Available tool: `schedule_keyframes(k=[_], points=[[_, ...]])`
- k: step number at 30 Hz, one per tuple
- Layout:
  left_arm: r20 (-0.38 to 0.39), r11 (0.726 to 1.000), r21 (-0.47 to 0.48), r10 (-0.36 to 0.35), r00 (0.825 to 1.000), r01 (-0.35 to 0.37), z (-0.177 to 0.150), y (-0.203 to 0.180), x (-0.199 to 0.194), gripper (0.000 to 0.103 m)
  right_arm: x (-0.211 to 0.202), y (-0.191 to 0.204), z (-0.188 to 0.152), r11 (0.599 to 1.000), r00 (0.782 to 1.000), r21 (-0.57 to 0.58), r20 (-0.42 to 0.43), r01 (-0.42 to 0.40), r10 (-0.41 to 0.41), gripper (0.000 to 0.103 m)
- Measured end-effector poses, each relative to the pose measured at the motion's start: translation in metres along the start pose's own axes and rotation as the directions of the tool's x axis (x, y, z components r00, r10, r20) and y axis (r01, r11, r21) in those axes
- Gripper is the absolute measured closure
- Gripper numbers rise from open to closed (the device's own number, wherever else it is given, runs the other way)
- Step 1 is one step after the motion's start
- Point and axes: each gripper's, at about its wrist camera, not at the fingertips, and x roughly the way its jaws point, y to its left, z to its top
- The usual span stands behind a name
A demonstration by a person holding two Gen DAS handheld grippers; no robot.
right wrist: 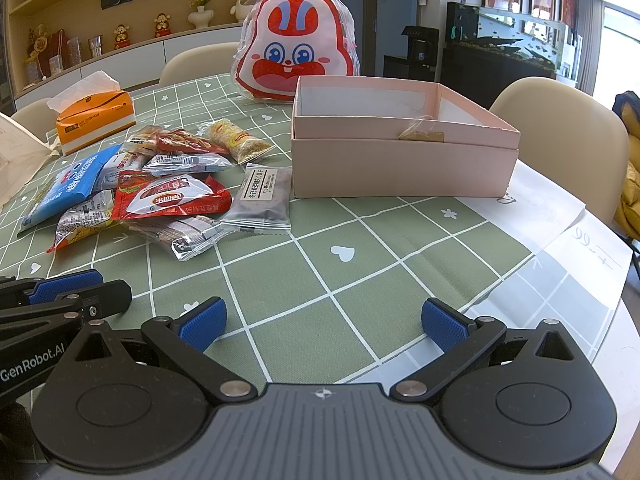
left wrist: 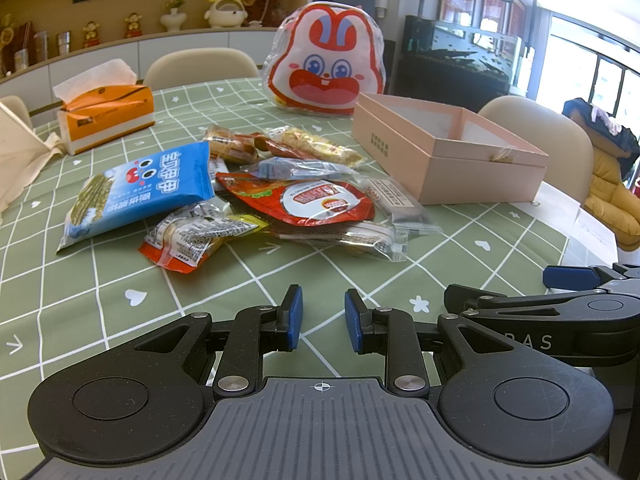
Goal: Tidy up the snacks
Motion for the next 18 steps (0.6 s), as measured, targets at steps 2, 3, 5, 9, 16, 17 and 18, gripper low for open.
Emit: schedule_keyframes(k=[2,3,5,9,16,17,18], points=[[0.000,1.000,0.000,0.000,1.000,0.000,0.0000,0.0000,0.0000,0.075,0.0000,0.0000,0.0000,1.000,1.000,0.000,0.000,0.000,0.000,0.000],[0.000,1.000,0.000,0.000,1.000,0.000,0.0000,0.0000,0.0000,0.075,-0.0001,0.0000,0.0001,1.000,1.000,0.000,0.000,0.000,0.000,0.000],[0.000,1.000,0.000,0.000,1.000,0.000,0.0000,0.0000,0.0000,0.075,-0.0001,0.0001,0.0001,1.000,1.000,0.000,0.000,0.000,0.000,0.000],[0.000,1.000,0.000,0.000,1.000,0.000,0.0000,0.0000,0.0000,0.075,-0.0001,0.0003,0.0003,1.000,1.000,0.000,0.000,0.000,0.000,0.000],[0.000,1.000,0.003,0.003,1.000,-0.003,0.0000,-0.0005,0.0000,0.075,0.0013,0.0010,0.0016,1.000,1.000,-0.003,-0.001,-0.002,0.002,0.000],[0.000,1.000,0.007,0.006,1.000,-0.006,-0.0001,-0.0008,0.0001,0.075,0.0018,0.0004,0.0029,1.000,1.000,-0.012,-0.008,-0.013,0.013,0.000],[0.000,1.000,0.014,0.011,1.000,-0.011,-0.0001,-0.0018,0.0001,0.075,0.0027,-0.0010,0.0056,0.999,0.999,-0.035,-0.025,-0.040,0.039,0.000]])
